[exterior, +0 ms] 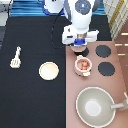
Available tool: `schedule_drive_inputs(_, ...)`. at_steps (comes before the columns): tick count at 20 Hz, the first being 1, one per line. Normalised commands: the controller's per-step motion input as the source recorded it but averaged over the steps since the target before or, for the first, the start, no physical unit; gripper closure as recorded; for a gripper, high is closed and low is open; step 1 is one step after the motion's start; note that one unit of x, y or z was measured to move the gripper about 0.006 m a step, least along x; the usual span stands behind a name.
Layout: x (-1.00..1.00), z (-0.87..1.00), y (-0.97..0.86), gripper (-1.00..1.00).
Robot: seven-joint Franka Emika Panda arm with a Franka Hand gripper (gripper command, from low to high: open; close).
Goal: Take the lid off the pot, put the pot on the plate, and use the tool to push the pot to the front of the table.
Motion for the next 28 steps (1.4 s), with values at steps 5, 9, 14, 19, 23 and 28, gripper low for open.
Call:
schedule_drive_inputs(5,0.04,-0.06,0.43,1.0)
schedule_drive_inputs(9,0.0,0.36,0.26,-1.0)
schedule_drive_inputs(14,0.0,0.72,0.15,-1.0)
schedule_drive_inputs(19,0.27,0.89,-0.01,-1.0)
schedule_drive_inputs(23,0.68,0.67,-0.14,-1.0)
schedule_drive_inputs(28,0.74,0.54,-0.21,-1.0)
